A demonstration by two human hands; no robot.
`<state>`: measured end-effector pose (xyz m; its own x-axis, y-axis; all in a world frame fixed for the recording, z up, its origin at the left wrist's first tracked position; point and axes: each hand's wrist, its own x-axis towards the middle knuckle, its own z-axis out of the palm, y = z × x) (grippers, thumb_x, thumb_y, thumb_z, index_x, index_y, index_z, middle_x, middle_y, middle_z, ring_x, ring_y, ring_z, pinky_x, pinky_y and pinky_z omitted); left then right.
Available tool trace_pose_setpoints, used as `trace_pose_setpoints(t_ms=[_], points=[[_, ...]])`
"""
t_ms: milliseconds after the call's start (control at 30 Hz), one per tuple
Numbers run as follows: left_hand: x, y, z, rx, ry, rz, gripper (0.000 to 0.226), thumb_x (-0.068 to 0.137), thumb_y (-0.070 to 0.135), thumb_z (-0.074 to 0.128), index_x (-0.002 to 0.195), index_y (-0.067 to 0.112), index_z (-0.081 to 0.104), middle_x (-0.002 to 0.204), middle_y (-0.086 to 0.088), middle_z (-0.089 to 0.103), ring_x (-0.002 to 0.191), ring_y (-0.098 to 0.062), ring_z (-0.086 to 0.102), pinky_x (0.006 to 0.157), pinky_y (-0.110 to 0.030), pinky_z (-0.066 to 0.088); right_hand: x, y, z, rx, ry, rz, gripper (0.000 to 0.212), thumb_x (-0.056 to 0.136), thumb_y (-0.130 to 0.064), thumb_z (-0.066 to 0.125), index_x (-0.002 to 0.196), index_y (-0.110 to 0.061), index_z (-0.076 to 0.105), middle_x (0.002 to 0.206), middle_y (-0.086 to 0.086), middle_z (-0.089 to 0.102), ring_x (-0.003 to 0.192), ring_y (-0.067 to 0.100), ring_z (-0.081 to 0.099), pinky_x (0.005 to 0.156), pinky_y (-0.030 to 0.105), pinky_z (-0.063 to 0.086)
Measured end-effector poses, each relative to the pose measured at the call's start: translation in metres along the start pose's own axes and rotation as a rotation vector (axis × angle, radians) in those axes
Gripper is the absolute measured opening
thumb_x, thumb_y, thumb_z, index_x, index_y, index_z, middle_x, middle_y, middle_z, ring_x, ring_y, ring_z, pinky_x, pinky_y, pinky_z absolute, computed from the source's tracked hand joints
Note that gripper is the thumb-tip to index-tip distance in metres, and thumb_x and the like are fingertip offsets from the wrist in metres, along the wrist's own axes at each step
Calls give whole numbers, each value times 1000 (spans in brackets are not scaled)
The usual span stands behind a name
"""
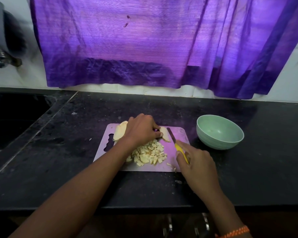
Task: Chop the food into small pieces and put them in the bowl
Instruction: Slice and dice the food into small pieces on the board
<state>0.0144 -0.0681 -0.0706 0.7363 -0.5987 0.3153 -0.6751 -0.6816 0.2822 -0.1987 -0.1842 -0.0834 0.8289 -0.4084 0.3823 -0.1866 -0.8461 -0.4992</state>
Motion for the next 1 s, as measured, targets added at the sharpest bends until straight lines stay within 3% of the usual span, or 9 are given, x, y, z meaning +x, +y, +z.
trace_pose_setpoints(t_ms=[67, 200, 367, 533, 767, 933, 1000], points=[[0, 0, 1, 4, 20, 7, 36, 89, 58, 80, 114, 33, 83, 107, 13, 77, 106, -15, 63, 84, -41, 44, 15, -5, 5, -40, -21, -1, 46, 99, -39, 53, 145, -40, 56, 101, 5, 73, 88, 24, 63, 71, 35, 49], [0, 0, 2, 6, 42, 12, 36, 88, 60, 79, 112, 34, 83, 103, 14, 78, 100, -13, 65, 79, -38, 39, 36, -20, 12, -128, -68, -52, 37, 100, -29, 51, 134, -36, 63, 83, -2, 60, 76, 21, 52, 64, 32, 35], [-1, 0, 1, -12, 48, 1, 34, 89, 59, 79, 109, 32, 84, 101, 13, 78, 97, -14, 65, 78, -38, 38, 42, -20, 20, -184, -95, -90, 41, 103, -37, 48, 143, -38, 56, 103, 3, 71, 92, 25, 63, 70, 36, 45], [-3, 2, 3, -63, 30, -34, 30, 89, 55, 81, 105, 29, 85, 107, 11, 78, 105, -17, 63, 88, -43, 42, 41, -20, 21, -188, -120, -99, 40, 105, -40, 46, 145, -38, 55, 107, 3, 72, 94, 25, 63, 67, 34, 39], [-2, 1, 6, -65, 8, -64, 29, 89, 54, 82, 102, 28, 84, 106, 10, 77, 107, -18, 63, 94, -48, 46, 26, -12, 14, -149, -152, -96, 42, 104, -40, 45, 146, -40, 52, 104, 4, 72, 93, 25, 62, 71, 38, 47], [-1, 2, 5, -49, 13, -64, 30, 89, 53, 81, 105, 27, 84, 107, 9, 77, 109, -19, 61, 96, -49, 46, 2, -6, 4, -155, -131, -116, 41, 104, -44, 46, 144, -42, 54, 94, 0, 70, 76, 20, 54, 64, 35, 39], [-1, 2, 5, -36, 14, -60, 30, 90, 53, 81, 107, 28, 84, 110, 9, 76, 111, -19, 60, 96, -48, 45, -7, -2, -1, -148, -117, -124, 41, 103, -44, 50, 144, -42, 55, 90, 0, 71, 78, 22, 60, 63, 37, 45]])
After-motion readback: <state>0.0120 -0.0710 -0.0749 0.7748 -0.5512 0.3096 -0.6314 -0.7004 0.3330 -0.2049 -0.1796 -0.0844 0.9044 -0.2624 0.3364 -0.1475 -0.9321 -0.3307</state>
